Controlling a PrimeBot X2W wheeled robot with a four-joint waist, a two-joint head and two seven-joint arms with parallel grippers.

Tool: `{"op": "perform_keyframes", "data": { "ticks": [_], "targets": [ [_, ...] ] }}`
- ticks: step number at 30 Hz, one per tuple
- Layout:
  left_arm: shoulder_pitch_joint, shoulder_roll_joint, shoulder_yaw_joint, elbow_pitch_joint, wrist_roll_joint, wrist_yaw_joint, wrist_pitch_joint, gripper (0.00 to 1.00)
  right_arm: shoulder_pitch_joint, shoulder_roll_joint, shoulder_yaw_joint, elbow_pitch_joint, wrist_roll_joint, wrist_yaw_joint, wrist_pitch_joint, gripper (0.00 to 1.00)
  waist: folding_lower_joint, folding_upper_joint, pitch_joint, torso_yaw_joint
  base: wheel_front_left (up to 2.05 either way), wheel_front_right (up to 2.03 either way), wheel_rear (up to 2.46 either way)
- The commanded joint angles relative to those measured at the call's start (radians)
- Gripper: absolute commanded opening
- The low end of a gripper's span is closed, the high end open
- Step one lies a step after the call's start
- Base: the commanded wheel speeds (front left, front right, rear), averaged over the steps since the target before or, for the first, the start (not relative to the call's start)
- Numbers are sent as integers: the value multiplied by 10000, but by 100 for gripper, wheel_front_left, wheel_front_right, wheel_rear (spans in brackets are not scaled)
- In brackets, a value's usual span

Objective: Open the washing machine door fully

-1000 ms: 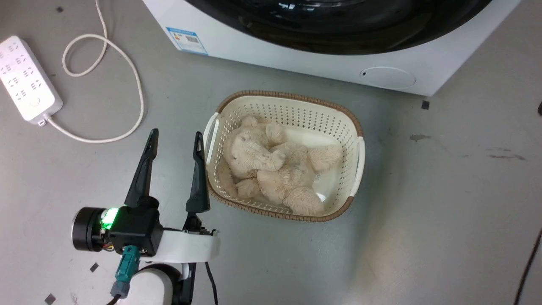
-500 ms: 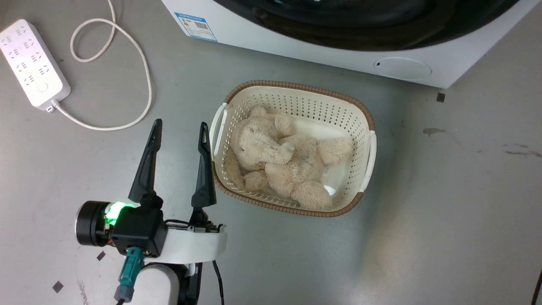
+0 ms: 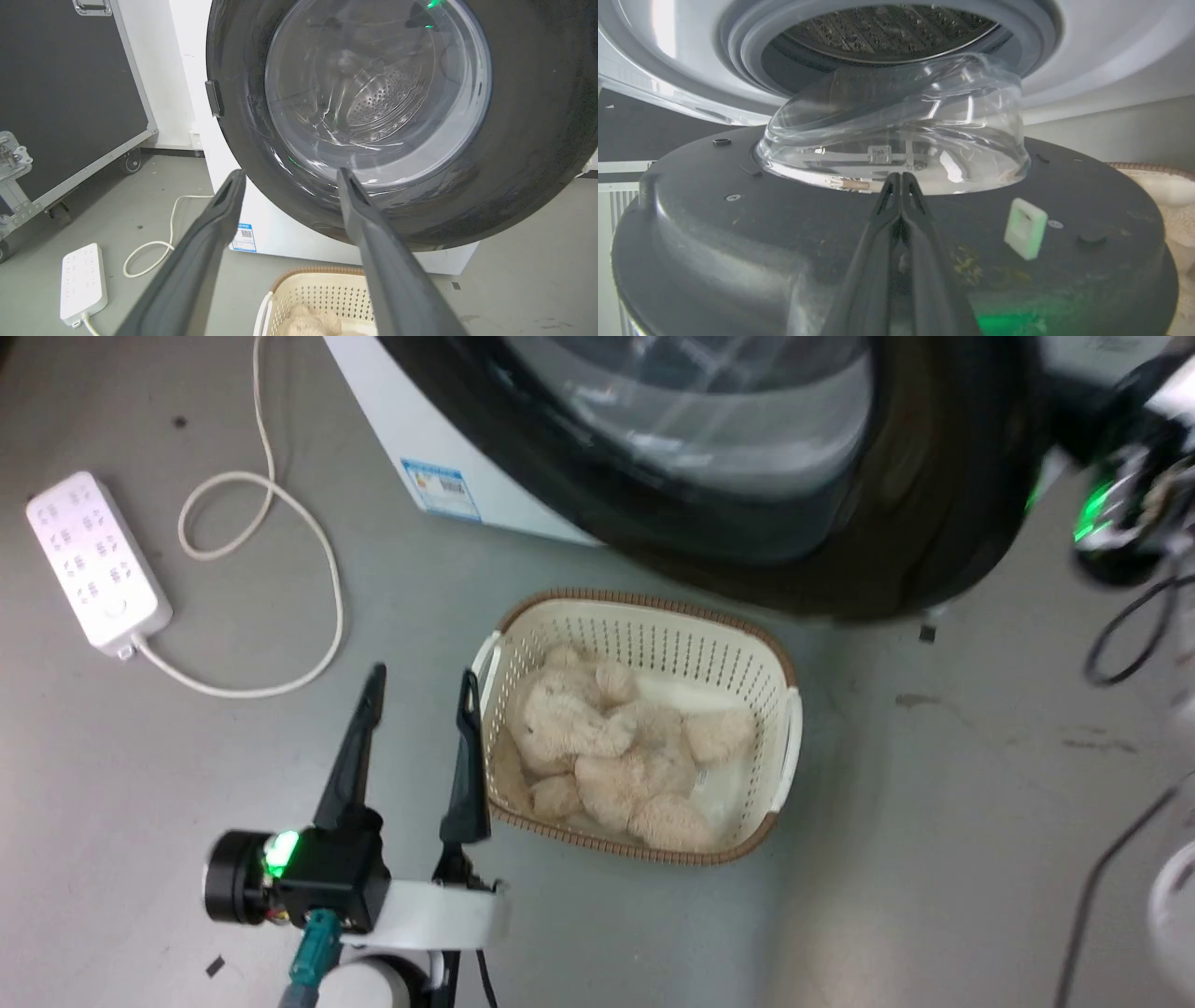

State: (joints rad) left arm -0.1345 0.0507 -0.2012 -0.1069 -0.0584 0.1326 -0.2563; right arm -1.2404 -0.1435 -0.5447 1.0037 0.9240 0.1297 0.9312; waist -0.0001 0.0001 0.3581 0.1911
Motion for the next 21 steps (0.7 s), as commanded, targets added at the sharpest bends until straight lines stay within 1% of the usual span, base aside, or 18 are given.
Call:
{"op": "perform_keyframes", "data": {
  "ticks": [1, 6, 11, 15, 21],
  "targets": [
    [225, 15, 16, 116, -35, -56, -55, 100, 444, 327, 51, -17, 101, 10, 233, 0, 1, -1, -500, -101, 0, 0, 0],
    [680, 18, 49, 366, -119, -248, -55, 100, 1488, 767, 254, -547, 237, 10, 946, 0, 1, -1, -1234, -123, 0, 0, 0],
    [975, 44, 16, 626, -181, -538, -55, 100, 2390, 921, 755, -990, 596, 10, 1783, 0, 1, -1, -1743, -99, 0, 0, 0],
    [1115, 41, -58, 761, -228, -731, -55, 100, 2964, 928, 2074, -992, 1825, 10, 2200, 0, 1, -1, -1979, -73, 0, 0, 0],
    [1233, 32, -222, 974, -347, -960, -55, 100, 3962, 931, 4731, -1541, 4104, 10, 1952, 0, 1, -1, -2123, -34, 0, 0, 0]
  ]
}}
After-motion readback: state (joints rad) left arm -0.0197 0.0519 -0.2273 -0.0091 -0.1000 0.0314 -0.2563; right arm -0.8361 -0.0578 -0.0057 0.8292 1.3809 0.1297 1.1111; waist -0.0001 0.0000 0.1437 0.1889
